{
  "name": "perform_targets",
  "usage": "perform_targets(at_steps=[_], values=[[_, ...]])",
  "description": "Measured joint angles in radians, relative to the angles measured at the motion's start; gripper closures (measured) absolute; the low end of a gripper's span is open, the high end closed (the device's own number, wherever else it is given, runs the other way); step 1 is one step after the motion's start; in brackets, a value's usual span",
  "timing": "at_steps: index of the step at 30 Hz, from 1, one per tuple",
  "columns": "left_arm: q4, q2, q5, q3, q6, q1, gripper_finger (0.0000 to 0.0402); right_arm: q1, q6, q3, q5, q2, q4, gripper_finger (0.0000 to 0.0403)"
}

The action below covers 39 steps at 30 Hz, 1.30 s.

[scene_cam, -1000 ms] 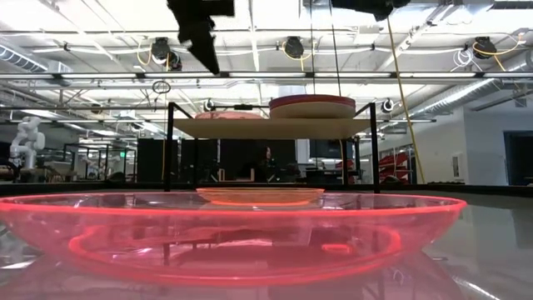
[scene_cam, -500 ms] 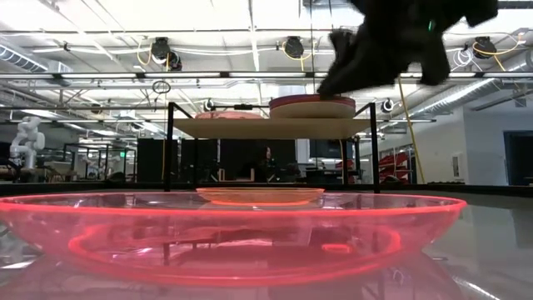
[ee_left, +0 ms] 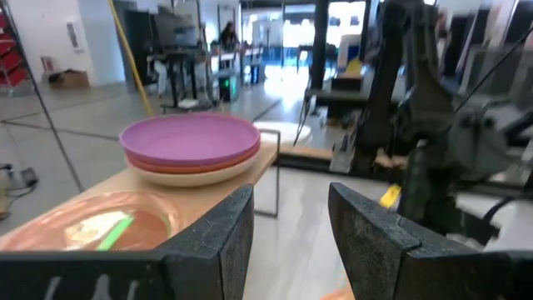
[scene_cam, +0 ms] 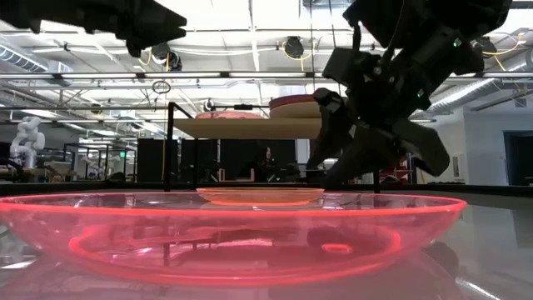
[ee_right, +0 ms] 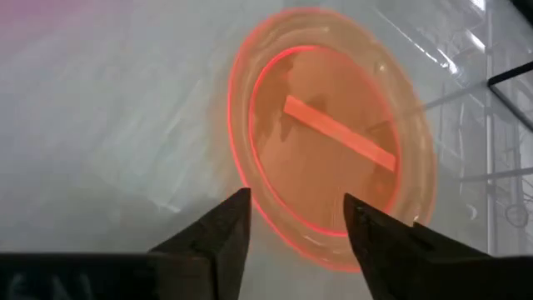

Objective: Place and stack plates onto a shelf
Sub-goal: Stack the orange transparent plate on top of the green transparent plate on the shelf

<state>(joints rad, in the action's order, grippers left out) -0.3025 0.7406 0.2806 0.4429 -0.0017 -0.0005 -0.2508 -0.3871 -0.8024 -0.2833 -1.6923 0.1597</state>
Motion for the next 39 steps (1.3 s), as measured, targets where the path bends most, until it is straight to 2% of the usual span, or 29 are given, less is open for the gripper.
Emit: perform_targets(at_steps=[4, 13, 18, 25, 32, 39], values=[[-0.126, 0.000, 0.000, -0.051, -0.001, -0.008, 0.0238, -0.011, 0.001, 0.000, 0.000, -0.037, -0.002, 0.0216], [-0.158, -0.001, 0.000, -0.051, -0.003, -0.009, 0.0238, -0.026, -0.018, -0.003, -0.019, -0.133, 0.124, 0.0244], [-0.152, 0.000, 0.000, -0.051, -0.008, -0.011, 0.0238, -0.026, -0.018, -0.003, -0.008, -0.140, 0.121, 0.0291], [-0.151, 0.000, 0.000, -0.051, -0.004, -0.011, 0.0238, -0.026, -0.029, -0.001, 0.001, -0.133, 0.111, 0.0392], [-0.153, 0.000, 0.000, -0.051, -0.003, -0.011, 0.0238, -0.026, -0.051, 0.003, -0.001, -0.103, 0.144, 0.0402], [-0.170, 0.000, 0.000, -0.050, -0.003, -0.011, 0.0238, -0.016, -0.122, 0.003, -0.006, 0.027, 0.205, 0.0403]])
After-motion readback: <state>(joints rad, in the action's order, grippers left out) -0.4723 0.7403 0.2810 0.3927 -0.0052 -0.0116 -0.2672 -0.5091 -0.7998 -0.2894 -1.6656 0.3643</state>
